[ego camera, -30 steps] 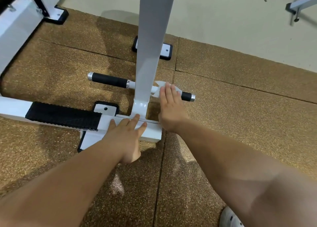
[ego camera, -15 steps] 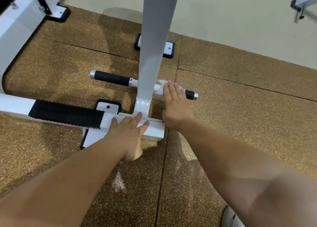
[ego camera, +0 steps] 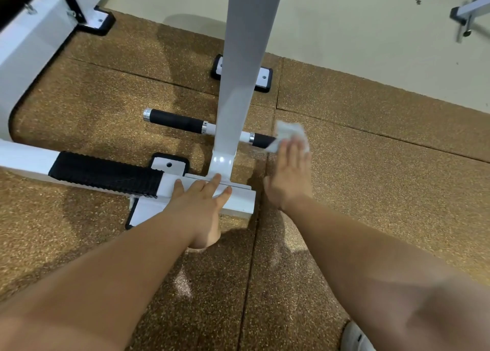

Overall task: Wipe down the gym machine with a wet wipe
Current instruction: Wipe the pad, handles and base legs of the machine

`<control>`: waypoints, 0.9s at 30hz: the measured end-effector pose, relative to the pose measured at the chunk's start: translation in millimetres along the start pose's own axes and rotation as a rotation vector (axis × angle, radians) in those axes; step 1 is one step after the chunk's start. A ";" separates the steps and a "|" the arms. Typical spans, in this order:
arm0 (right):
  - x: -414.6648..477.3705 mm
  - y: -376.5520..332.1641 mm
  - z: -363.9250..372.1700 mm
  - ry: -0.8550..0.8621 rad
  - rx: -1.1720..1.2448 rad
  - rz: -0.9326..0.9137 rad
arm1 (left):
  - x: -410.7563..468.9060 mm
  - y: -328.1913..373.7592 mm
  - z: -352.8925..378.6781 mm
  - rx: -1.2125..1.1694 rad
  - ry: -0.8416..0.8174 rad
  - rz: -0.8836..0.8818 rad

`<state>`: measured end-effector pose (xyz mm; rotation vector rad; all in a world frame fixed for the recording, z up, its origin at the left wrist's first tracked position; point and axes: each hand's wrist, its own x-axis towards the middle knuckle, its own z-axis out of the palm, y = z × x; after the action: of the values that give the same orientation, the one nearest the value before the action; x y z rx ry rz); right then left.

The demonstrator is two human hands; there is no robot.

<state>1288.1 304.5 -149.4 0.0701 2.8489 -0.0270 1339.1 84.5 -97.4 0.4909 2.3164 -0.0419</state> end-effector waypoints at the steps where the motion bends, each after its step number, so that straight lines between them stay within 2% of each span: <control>1: -0.6 7.8 -1.8 -0.002 0.027 0.091 | 0.1 0.1 -0.1 -0.002 -0.002 -0.001; 3: -0.9 12.2 -3.6 -0.041 0.087 0.183 | 0.0 0.0 -0.4 -0.010 -0.005 -0.007; 8: 8.9 -7.5 -14.5 -0.028 0.058 0.196 | 0.1 1.3 -0.8 0.003 -0.015 -0.007; 11: 17.8 -20.3 -19.0 -0.030 -0.066 0.007 | 0.1 1.4 -0.6 0.011 -0.015 -0.007; 16: 19.0 -24.3 -20.0 -0.028 -0.060 -0.294 | 0.7 -0.8 1.0 0.014 0.000 -0.001; 18: 16.1 -10.1 -14.6 -0.001 -0.119 -0.279 | 1.0 -1.2 1.0 0.010 0.002 0.003; 21: 16.3 1.6 -15.8 0.019 -0.181 -0.067 | 0.7 -2.6 1.2 -0.005 0.013 0.004; 23: 19.2 -3.9 -21.6 0.002 -0.137 0.004 | 1.2 -2.7 1.2 -0.018 0.023 0.008; 27: 6.0 -31.6 -27.4 0.008 0.015 -0.212 | -4.7 -9.5 5.5 -0.083 0.116 0.040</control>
<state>1272.9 274.0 -124.5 -0.2288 2.8514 -0.0930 1342.5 73.2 -99.2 0.5099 2.4097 0.1039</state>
